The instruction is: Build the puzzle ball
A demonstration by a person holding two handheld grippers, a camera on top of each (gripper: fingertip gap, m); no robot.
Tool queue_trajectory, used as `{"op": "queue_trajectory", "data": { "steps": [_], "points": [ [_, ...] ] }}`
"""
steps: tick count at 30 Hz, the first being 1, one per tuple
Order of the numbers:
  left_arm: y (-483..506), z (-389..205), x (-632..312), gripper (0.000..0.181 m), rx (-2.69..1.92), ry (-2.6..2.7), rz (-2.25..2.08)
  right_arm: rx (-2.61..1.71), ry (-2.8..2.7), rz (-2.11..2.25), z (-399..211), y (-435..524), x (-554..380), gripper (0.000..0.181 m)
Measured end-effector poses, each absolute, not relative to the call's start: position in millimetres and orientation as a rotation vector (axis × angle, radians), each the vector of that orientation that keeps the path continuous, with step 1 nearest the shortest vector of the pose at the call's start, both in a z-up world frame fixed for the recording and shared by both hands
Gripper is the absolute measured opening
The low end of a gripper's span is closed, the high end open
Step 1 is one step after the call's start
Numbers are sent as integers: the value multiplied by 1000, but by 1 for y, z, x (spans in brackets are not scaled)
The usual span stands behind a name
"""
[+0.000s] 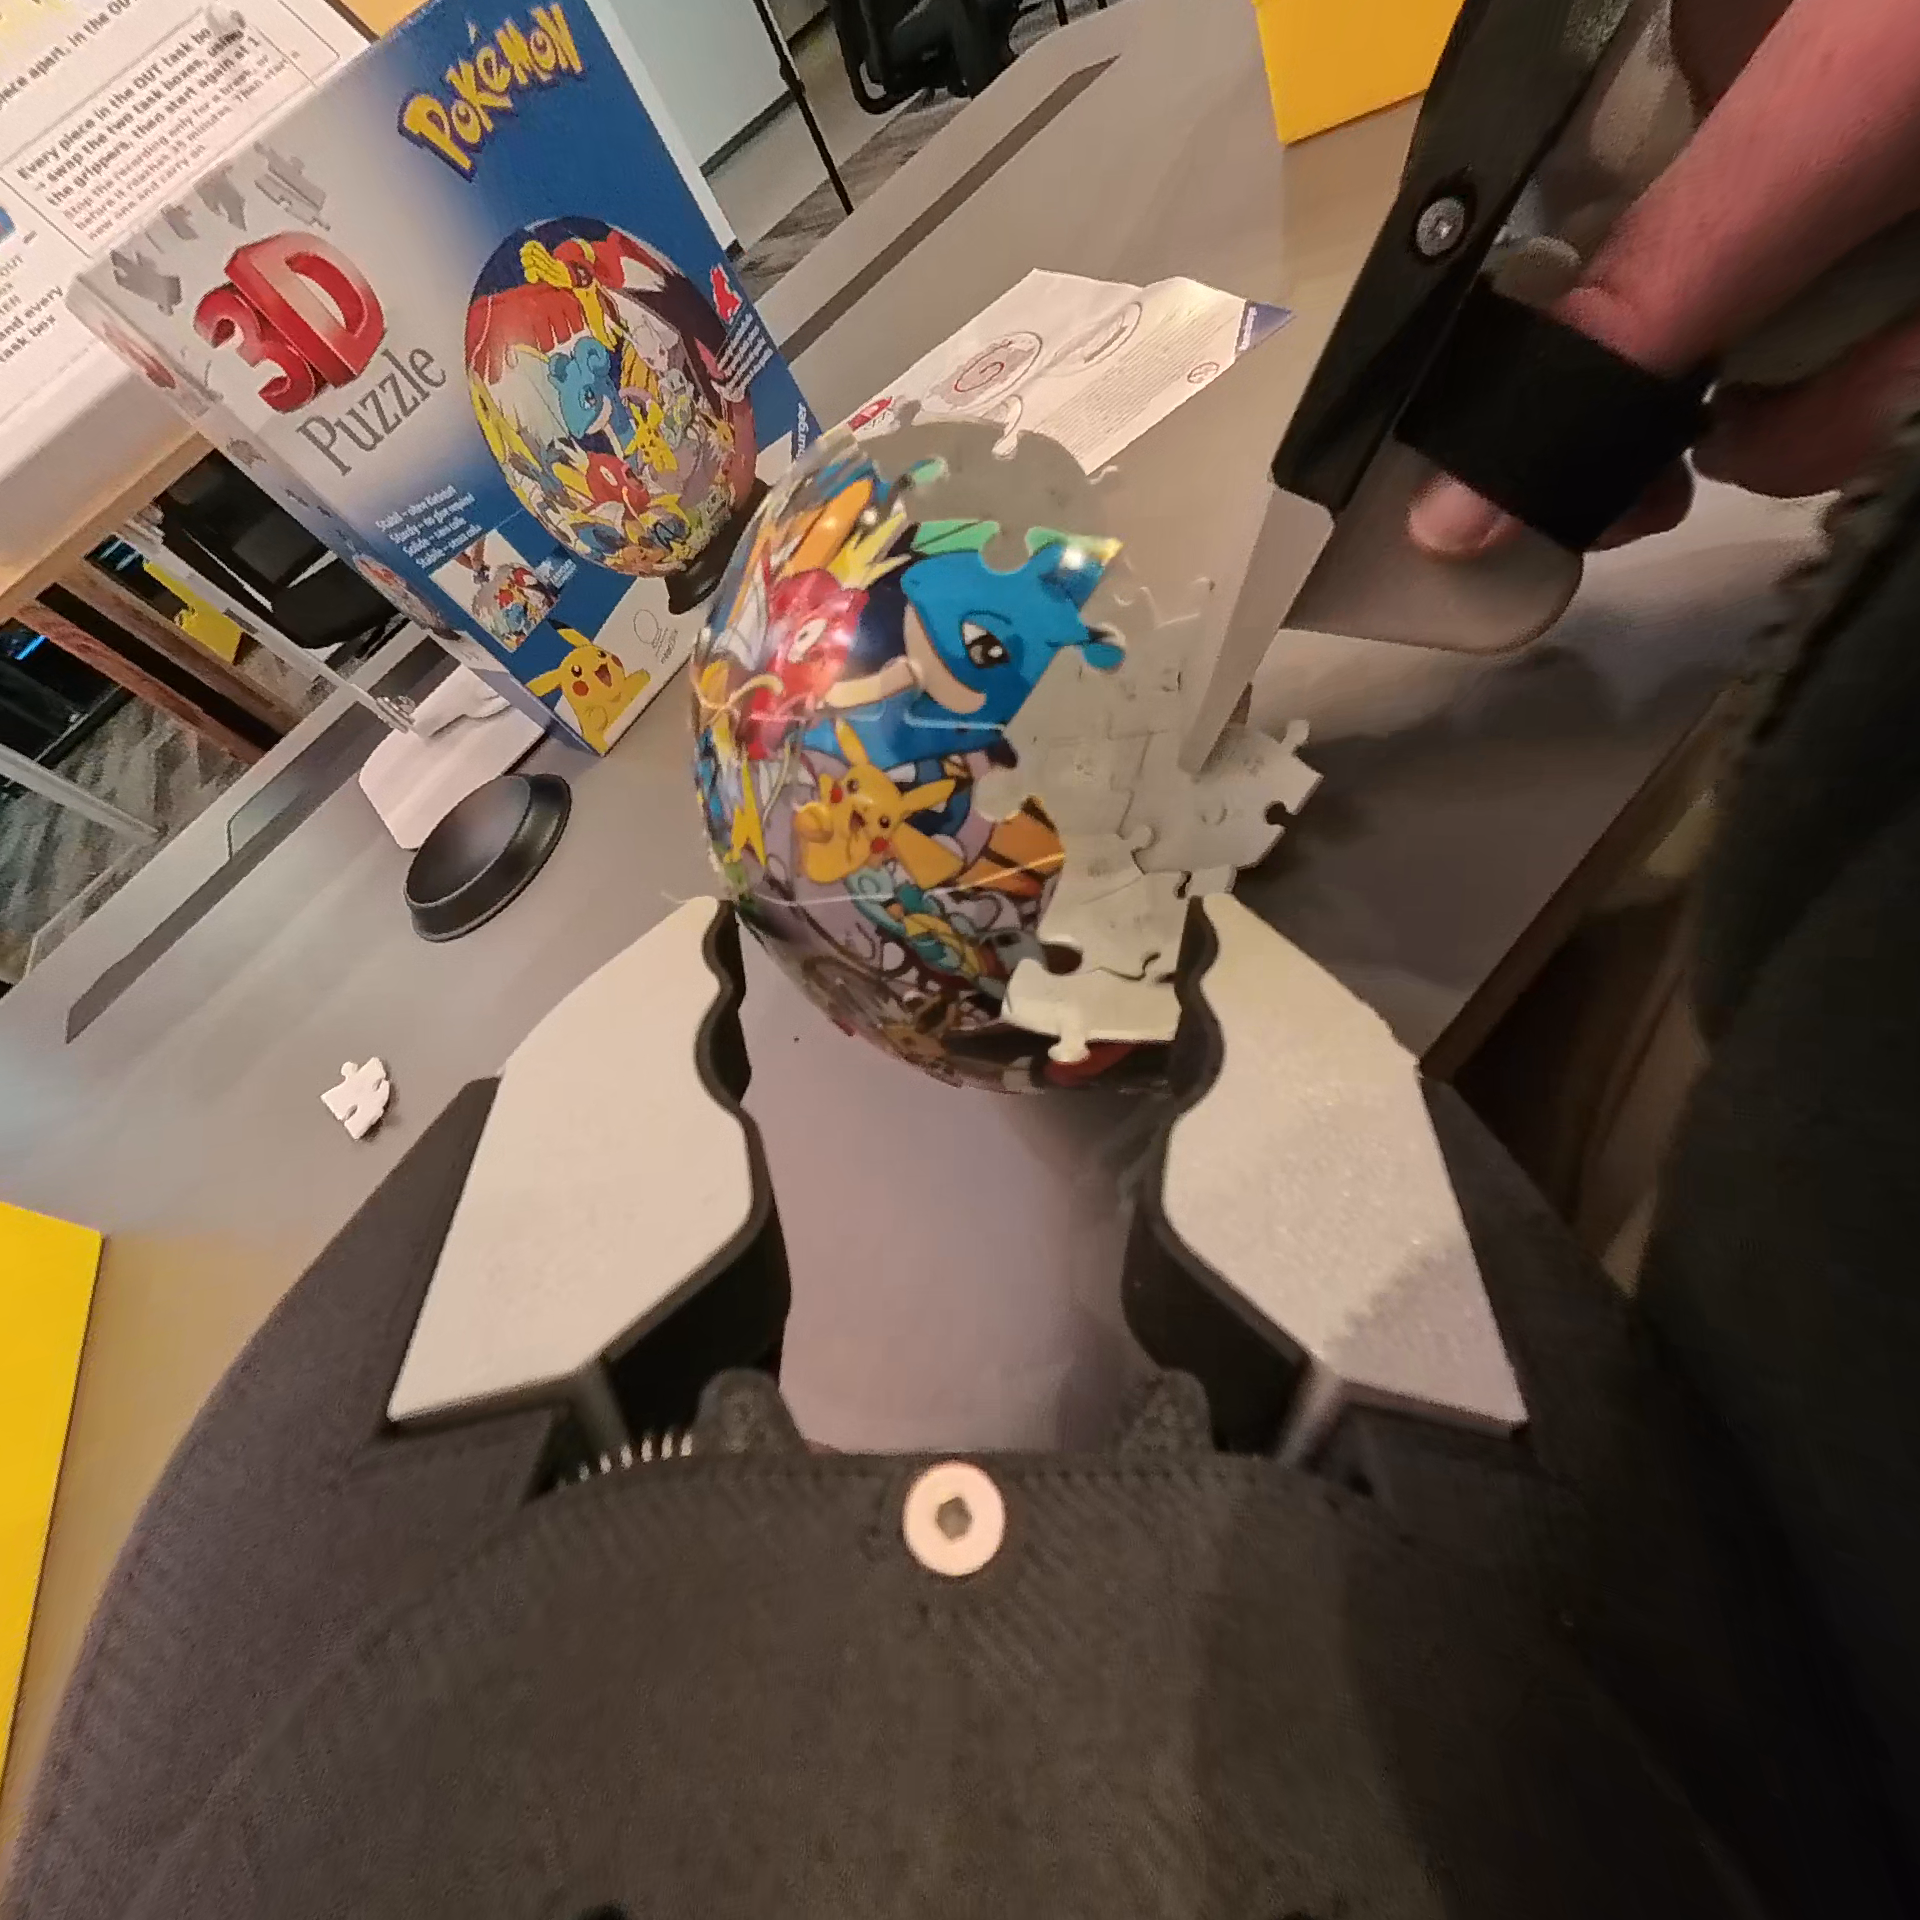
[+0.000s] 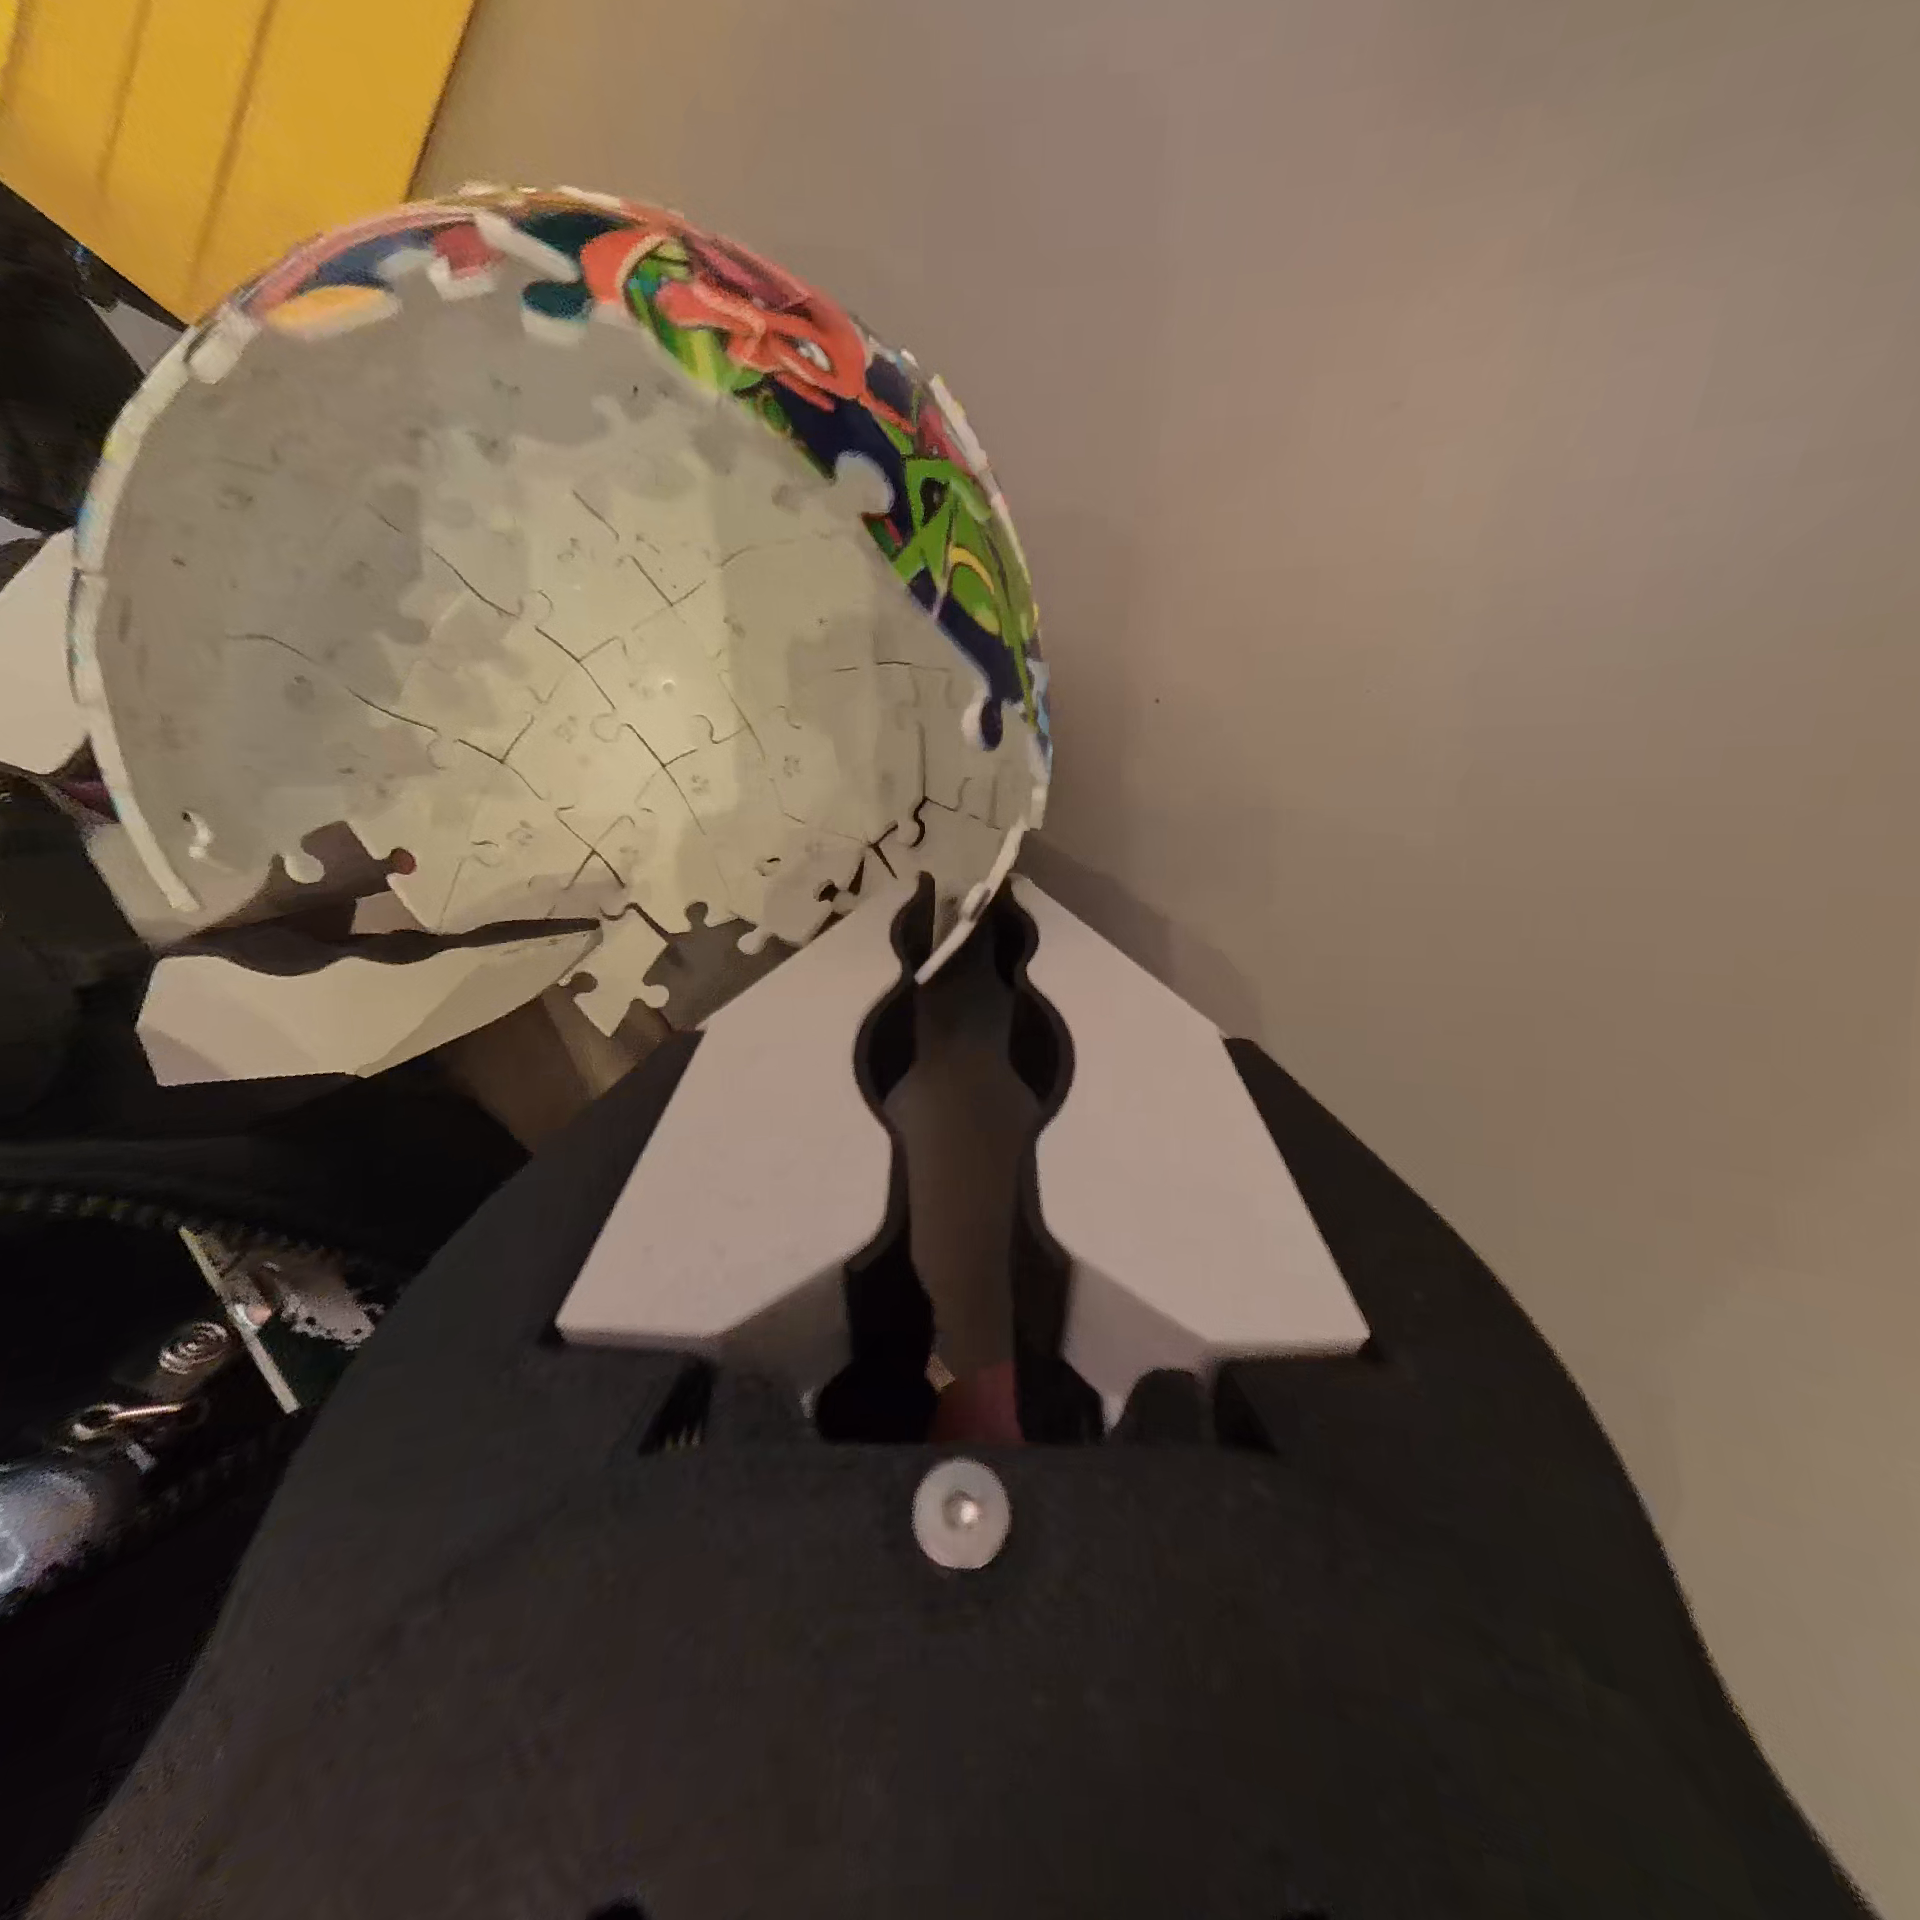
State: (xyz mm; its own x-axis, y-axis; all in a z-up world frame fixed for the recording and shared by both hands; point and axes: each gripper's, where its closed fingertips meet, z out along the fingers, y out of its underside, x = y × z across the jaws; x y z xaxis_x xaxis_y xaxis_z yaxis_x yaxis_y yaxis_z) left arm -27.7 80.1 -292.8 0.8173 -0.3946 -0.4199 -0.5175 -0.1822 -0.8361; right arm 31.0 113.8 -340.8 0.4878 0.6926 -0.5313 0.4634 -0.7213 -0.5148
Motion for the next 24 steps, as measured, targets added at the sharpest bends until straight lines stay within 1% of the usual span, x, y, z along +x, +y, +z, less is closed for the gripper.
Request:
{"op": "queue_trajectory", "data": {
  "steps": [11, 22, 24],
  "points": [
    [82, -290, -23, 81, -1784, 702, 138, -2490, -846, 1194, -343, 108, 29, 7],
    [83, -291, -24, 78, -1787, 708, 153, -2468, -868, 1164, -343, 108, 30, 15],
    [83, -291, -24, 78, -1785, 708, 152, -2464, -857, 1162, -341, 110, 31, 19]
  ]
}}
